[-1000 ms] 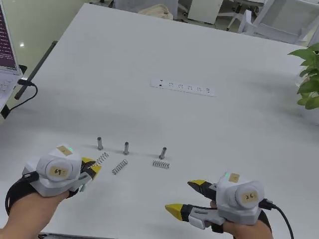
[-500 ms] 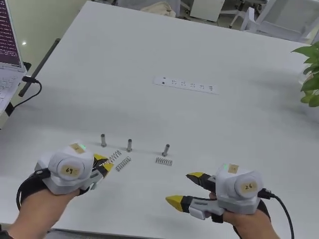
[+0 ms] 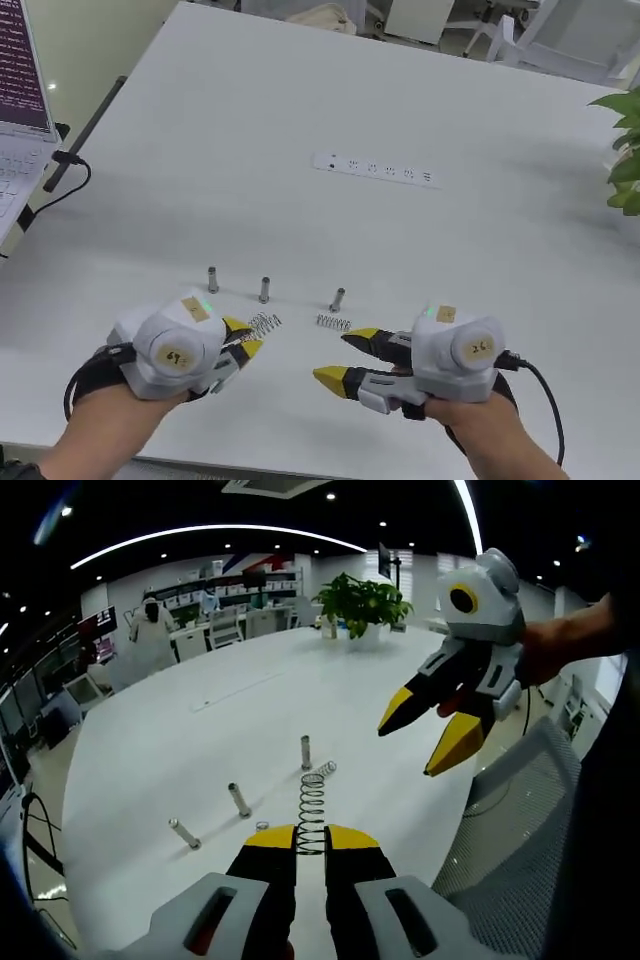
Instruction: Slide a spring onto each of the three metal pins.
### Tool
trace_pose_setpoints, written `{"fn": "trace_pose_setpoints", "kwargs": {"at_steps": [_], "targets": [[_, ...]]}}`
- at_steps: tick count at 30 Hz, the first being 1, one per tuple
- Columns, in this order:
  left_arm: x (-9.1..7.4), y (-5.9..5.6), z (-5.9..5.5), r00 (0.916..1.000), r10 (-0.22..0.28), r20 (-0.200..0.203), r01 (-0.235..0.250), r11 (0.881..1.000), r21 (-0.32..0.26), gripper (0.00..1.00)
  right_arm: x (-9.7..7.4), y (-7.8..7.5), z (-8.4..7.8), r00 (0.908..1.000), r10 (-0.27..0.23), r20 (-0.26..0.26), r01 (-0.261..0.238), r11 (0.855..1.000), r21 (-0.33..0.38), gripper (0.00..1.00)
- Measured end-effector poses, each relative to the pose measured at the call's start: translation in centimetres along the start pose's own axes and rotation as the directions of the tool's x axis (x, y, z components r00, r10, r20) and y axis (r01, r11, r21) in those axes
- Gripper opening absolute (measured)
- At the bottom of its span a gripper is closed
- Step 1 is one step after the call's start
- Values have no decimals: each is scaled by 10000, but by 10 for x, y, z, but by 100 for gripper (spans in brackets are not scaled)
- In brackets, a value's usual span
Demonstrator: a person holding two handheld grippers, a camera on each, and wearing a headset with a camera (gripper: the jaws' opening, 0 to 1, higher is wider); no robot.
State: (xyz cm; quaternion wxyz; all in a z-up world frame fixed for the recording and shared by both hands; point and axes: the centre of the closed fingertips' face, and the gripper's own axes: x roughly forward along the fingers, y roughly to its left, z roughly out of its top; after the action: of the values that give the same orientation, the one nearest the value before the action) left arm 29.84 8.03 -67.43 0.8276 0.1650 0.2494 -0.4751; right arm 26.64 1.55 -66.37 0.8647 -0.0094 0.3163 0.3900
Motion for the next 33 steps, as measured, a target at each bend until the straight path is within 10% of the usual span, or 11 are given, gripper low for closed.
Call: {"fn": "trace_pose_setpoints", "kwargs": {"at_steps": [19, 33], "targets": [[-1, -48, 15, 9897, -1406, 257, 1369, 9841, 1128, 2, 6, 20, 4, 9945, 1027, 212, -1036, 9934, 486, 26], [1, -57, 15, 9827, -1848, 108, 1806, 9698, 1639, 2, 2, 31, 4, 9882, 1518, 198, -1526, 9872, 468, 20]]}}
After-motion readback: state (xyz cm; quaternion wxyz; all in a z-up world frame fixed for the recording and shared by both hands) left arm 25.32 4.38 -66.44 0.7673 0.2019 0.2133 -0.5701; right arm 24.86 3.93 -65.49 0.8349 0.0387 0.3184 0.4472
